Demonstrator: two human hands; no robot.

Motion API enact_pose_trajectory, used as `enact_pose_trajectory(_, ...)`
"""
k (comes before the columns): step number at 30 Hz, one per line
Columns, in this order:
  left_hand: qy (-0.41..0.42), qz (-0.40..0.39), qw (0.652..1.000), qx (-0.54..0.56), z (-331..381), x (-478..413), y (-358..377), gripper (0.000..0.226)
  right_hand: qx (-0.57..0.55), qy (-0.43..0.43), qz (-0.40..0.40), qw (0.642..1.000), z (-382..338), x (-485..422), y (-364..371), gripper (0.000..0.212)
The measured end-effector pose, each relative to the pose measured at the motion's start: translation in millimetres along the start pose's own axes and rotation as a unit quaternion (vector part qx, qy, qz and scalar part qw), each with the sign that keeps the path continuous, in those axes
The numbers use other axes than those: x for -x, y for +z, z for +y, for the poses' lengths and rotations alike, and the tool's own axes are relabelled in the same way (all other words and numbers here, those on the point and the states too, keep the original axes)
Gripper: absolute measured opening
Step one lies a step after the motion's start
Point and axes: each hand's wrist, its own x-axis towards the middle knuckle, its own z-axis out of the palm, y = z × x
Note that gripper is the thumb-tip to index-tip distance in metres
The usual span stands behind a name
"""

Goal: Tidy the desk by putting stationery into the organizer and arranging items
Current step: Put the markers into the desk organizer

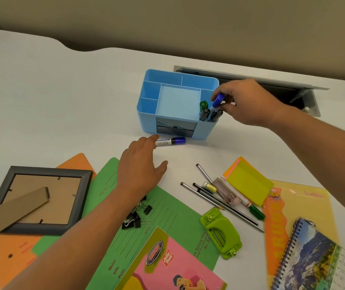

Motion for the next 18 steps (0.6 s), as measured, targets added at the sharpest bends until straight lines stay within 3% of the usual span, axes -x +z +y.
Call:
enact_pose_trajectory(7,0.024,0.023,0.999,-0.017,-6.1,-9.8,6.6,0.033,-0.075,0.021,-0.025,0.997,1.7,4.0,7.0,0.040)
enact_pose_trajectory(13,0.056,0.029,0.997,-0.044,-9.5,-19.7,13.1,0.027,-0.134,0.066,0.116,0.982,9.2,18.7,12.6,0.032)
enact_pose_trajectory(18,0.066,0.015,0.993,-0.093,-14.3,-29.2,18.6,0.029,-0.183,0.162,0.246,0.938,12.1,48.1,35.9,0.014)
